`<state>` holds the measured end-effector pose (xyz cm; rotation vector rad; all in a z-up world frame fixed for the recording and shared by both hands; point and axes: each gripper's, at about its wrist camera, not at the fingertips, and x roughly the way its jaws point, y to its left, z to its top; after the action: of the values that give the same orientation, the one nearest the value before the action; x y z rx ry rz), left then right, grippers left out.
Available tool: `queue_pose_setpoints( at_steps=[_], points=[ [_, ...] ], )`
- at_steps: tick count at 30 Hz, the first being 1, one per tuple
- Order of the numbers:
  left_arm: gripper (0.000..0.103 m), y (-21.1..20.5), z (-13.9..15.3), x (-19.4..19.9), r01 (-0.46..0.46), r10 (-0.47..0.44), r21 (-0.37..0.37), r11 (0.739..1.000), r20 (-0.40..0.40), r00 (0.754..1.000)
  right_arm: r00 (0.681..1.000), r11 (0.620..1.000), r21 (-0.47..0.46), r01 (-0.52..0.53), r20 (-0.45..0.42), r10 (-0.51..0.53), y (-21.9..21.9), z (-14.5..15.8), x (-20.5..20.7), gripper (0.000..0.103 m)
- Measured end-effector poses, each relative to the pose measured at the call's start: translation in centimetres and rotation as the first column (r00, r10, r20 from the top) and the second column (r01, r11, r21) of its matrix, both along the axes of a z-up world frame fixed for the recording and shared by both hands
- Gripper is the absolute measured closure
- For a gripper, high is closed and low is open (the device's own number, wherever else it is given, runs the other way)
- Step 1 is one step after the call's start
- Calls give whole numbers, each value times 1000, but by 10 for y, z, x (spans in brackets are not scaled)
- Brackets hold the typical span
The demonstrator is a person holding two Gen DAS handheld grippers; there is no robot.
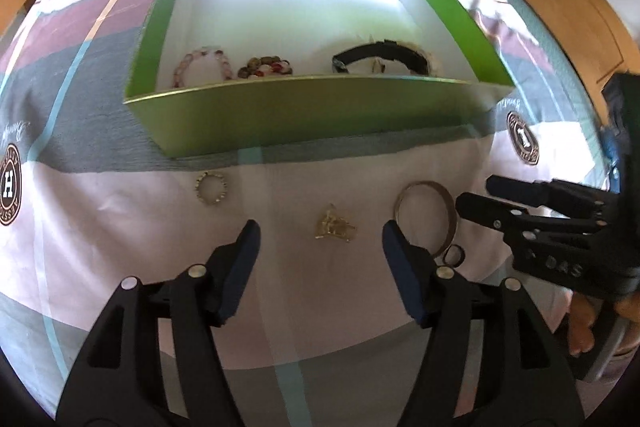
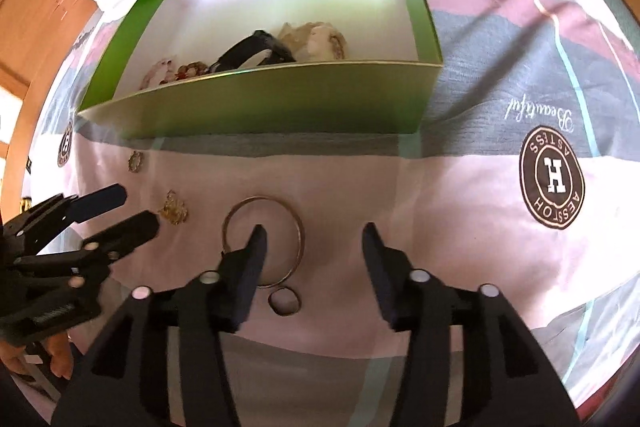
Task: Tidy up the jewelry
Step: 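Move the left tool over the gold charm while the right tool moves over the silver bangle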
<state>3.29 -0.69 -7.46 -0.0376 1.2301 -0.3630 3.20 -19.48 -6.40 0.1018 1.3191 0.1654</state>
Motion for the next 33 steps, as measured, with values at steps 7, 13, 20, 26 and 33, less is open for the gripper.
queue_pose_setpoints(
  at_steps=[7,13,20,26,33],
  points=[
    [37,-9,-5,-1,18,-19,54,998,13,1000,999,998,-56,-34,16,35,12,-2,0,39],
    [37,-12,-6,-1,27,-28,66,997,17,999,1000,998,-66,-16,-4,16,6,-7,-1,37],
    [37,-14,-17,4,0,0,104,995,-7,1000,1000,998,-65,-11,-22,10,1,-10,-3,37],
    [34,6,-20,10,-68,75,122,990,-48,996,1000,998,-67,-10,-17,9,-4,-4,-10,37],
    [30,16,-10,13,-104,104,8,995,-43,994,999,996,-82,-37,-10,36,2,-3,-12,37]
  ],
)
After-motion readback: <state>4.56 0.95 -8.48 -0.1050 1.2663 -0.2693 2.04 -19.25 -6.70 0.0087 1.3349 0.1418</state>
